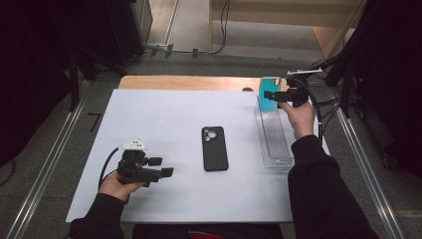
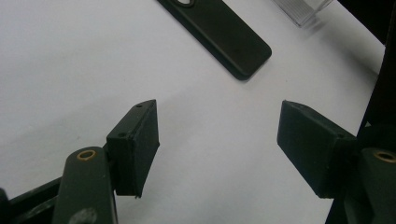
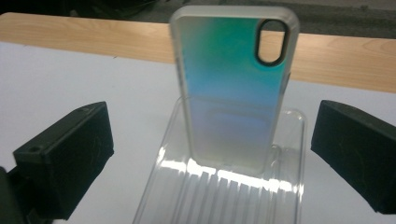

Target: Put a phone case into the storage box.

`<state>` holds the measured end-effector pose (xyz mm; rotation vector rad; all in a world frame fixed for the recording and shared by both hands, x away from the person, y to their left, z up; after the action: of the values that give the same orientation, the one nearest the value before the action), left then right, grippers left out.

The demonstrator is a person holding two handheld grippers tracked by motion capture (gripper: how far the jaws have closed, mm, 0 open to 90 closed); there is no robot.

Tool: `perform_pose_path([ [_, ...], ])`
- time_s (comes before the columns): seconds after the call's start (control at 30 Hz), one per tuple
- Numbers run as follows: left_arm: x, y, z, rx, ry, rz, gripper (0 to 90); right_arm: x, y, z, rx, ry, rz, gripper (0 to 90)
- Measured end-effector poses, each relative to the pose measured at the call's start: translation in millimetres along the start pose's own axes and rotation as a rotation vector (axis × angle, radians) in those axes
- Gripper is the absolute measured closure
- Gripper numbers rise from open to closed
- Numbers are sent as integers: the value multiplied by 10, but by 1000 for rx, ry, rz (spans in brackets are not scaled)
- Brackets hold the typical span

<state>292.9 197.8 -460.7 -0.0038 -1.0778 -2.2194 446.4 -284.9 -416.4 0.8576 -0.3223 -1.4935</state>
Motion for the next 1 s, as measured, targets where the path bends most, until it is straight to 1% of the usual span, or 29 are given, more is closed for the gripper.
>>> perform_pose_path([
  [0.17,-25,28,10,1,0,-3,294,-83,-113,171,11,37,20,0],
  [0.23,-34,41,7,3,-3,1,294,-115,-162,218,4,63,35,0],
  [0.27,-38,50,8,0,-5,3,294,-132,-196,243,2,74,35,0],
  [0.4,-58,84,8,7,-14,-8,294,-195,-335,346,-11,111,51,0],
  [0.53,-76,109,-2,10,-21,-2,294,-247,-437,467,-21,156,83,0],
  [0.57,-81,119,-7,7,-25,-8,294,-260,-455,492,-25,165,81,0],
  [0.63,-81,134,-17,6,-28,-11,294,-290,-512,549,-37,200,92,0],
  [0.67,-81,143,-22,4,-33,-14,294,-302,-531,564,-44,209,97,0],
  [0.73,-77,159,-37,0,-37,-16,294,-333,-582,597,-62,226,119,0],
  [0.8,-68,173,-52,-2,-51,-13,294,-367,-634,624,-78,247,142,0],
  [0.83,-60,183,-55,-1,-61,-22,294,-380,-661,628,-83,255,155,0],
  [0.87,-51,192,-57,1,-61,-25,294,-402,-700,637,-93,272,163,0],
  [0.93,-39,211,-62,9,-72,-32,294,-435,-758,651,-100,285,172,113],
  [1.0,-32,217,-71,6,-80,-44,294,-478,-821,661,-106,301,182,118],
])
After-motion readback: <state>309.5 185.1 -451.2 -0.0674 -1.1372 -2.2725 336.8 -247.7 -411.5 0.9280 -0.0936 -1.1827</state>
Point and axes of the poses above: each handheld gripper's, and its own axes: z roughly backward along the jaws, y roughly out of its top, x roughly to its right, the point moved 1 cm from there along -z, roughly forward along the jaws, and after that the axes turned 8 degrees about -z, right-handed, at the moved point
